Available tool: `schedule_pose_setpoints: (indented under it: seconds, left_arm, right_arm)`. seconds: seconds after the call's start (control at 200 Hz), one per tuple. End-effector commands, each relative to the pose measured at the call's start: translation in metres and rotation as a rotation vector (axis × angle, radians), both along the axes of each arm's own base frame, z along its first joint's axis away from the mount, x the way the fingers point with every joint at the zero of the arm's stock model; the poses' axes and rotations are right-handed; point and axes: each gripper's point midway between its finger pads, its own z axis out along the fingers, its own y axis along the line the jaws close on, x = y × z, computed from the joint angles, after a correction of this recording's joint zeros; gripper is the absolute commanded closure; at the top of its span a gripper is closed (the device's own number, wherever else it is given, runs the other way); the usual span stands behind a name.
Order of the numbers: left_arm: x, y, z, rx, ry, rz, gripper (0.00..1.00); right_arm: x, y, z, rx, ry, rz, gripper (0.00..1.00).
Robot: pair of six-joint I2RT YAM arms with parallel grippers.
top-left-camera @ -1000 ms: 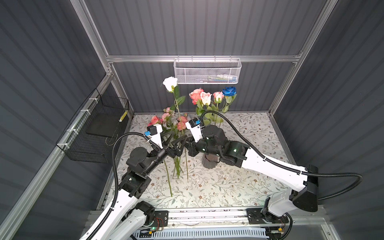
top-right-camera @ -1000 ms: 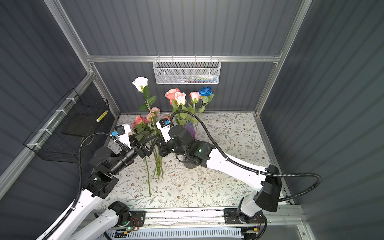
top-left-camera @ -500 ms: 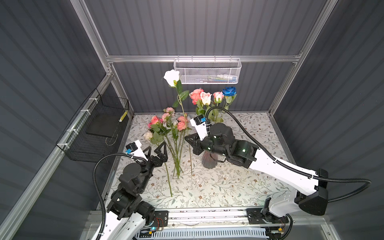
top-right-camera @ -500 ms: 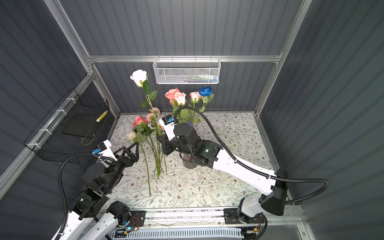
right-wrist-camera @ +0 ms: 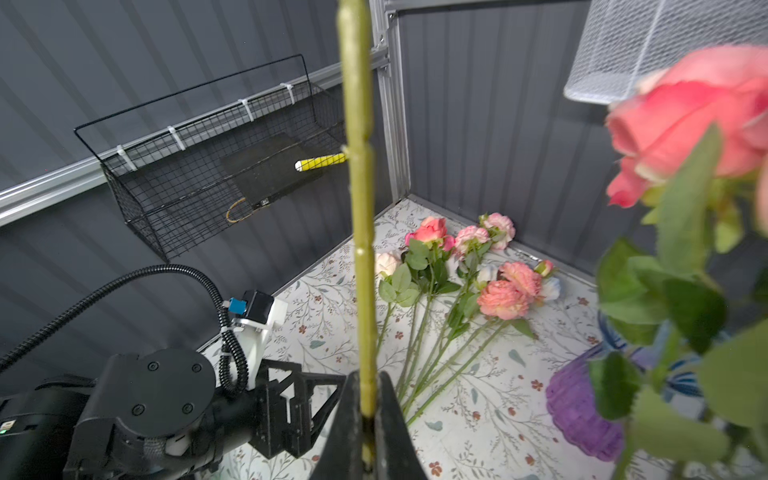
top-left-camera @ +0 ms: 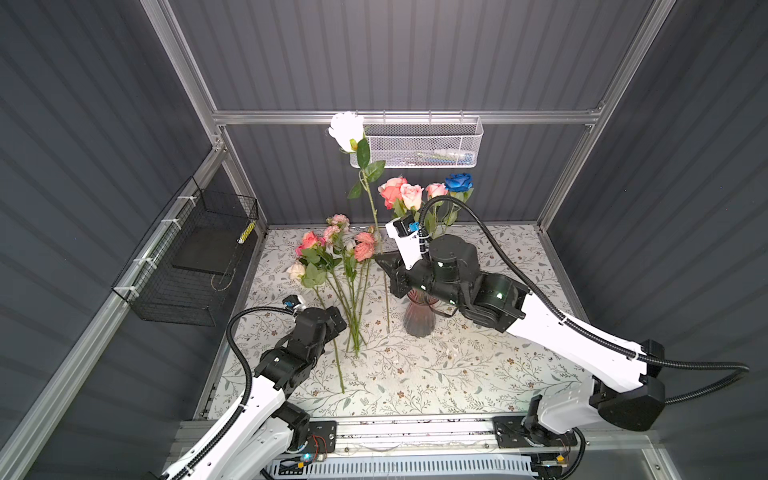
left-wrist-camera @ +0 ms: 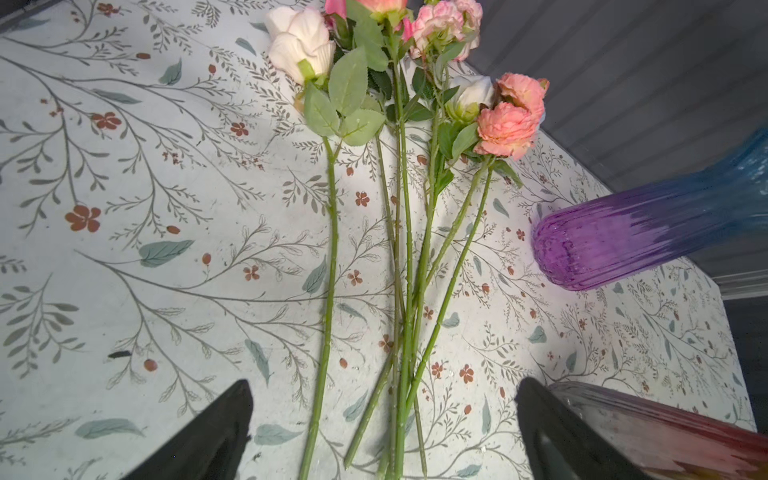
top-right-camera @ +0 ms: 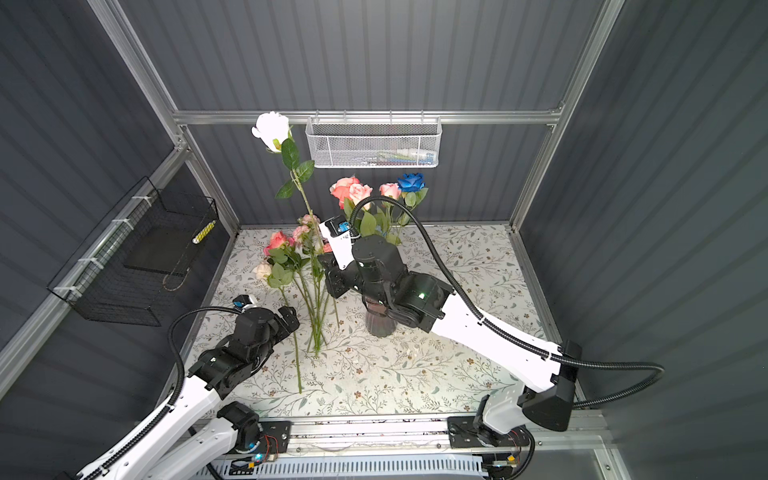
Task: Arrange the flowers into the vase
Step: 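Lift the white rose above the vase with the right gripper while the left withdraws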
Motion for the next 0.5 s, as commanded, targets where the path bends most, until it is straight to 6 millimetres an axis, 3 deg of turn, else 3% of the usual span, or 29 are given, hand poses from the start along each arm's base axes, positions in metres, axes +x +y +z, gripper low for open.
schedule_pose_setpoints:
  seconds: [0.0, 0.16, 0.345, 0.495]
  left_arm:
    - [-0.004, 0.006, -0.005, -0.061, -0.017, 0.066, 0.01]
    - [-0.003, 0.008, 0.001, -0.111, -0.076, 0.095, 0.01]
    - [-0.001, 0.009, 0.004, -0.087, -0.055, 0.098, 0.01]
    - [0.001, 0.004, -0.002, -0.082, -0.025, 0.087, 0.01]
  right_arm:
    - [0.004, -0.036, 0.029, 0.004, -0.094, -0.091, 0.98]
    - [0.009, -0.075, 0.043, 0.030, -0.150, -0.177, 0.97]
    - [0.028, -0.106, 0.036, 0.055, -0.140, -0.248, 0.97]
    - [0.044, -0.119, 0.028, 0.065, -0.135, -0.282, 0.97]
